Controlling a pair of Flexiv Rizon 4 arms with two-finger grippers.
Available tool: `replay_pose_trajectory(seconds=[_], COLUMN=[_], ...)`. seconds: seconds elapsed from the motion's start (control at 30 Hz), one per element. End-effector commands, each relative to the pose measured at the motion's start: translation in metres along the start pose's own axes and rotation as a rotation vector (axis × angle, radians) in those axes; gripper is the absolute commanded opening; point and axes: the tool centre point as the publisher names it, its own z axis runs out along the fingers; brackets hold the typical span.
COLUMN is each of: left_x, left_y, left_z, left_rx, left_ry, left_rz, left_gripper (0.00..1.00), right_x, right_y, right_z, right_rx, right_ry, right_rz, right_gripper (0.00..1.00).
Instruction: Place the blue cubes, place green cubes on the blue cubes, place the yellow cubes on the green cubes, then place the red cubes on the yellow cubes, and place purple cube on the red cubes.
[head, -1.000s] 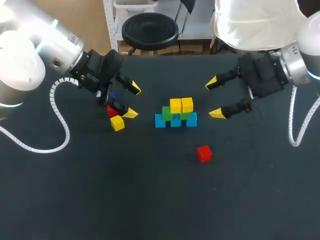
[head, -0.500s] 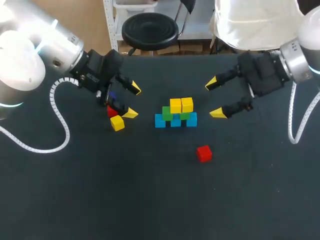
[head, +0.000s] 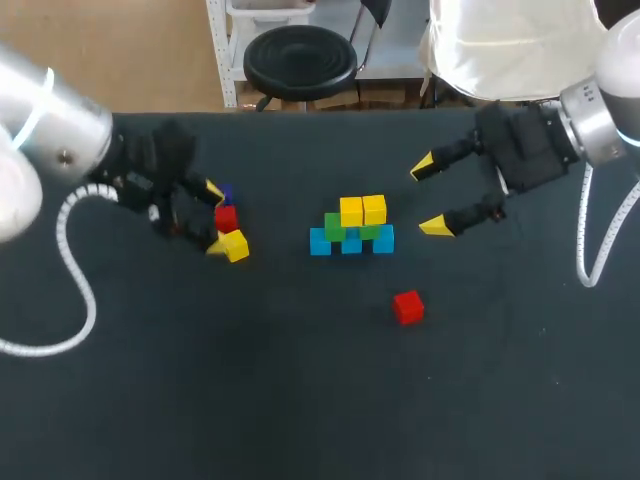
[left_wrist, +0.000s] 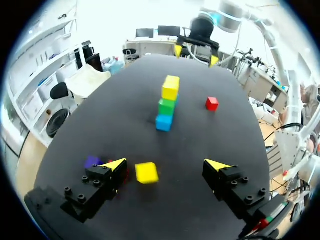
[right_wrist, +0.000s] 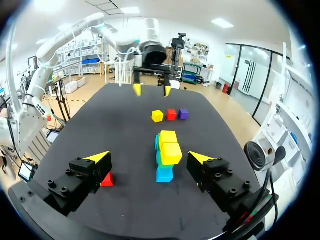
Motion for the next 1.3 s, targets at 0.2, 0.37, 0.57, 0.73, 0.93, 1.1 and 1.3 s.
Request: replay_pose_trajectory(seconds=[0.2, 0.37, 0.57, 0.73, 0.93, 1.1, 1.3], left_x=[-0.001, -0.001, -0.001, 0.007, 0.021, 0.030, 0.035], left_y=[-0.047, -0.047, -0.043, -0.024, -0.011, 0.002, 0.009], left_z=[0.007, 0.007, 0.007, 0.019, 0.030, 0.037, 0.042], left_rx=[-0.159, -0.159, -0.153, -0.093, -0.072, -0.107, -0.121], left_ry=[0.044, 0.044, 0.024, -0.007, -0.017, 0.031, 0.051], left_rz=[-0.004, -0.004, -0.005, -0.069, -0.123, -0.154, -0.160], left_gripper=[1.00, 1.00, 1.00, 1.00, 1.00, 1.00, 1.00], right_x=[0.000, 0.000, 0.000, 0.000, 0.000, 0.000, 0.000], right_y=[-0.001, -0.001, -0.001, -0.001, -0.001, -0.001, -0.001], right_z=[0.000, 0.000, 0.000, 0.000, 0.000, 0.000, 0.000], right_rx=[-0.001, -0.001, -0.001, -0.001, -0.001, -0.001, -0.001], right_ry=[-0.002, -0.002, -0.002, -0.002, -0.002, -0.002, -0.002], right_rz=[-0.001, -0.001, -0.001, -0.001, -0.001, -0.001, -0.001], right_gripper=[1.00, 1.00, 1.00, 1.00, 1.00, 1.00, 1.00])
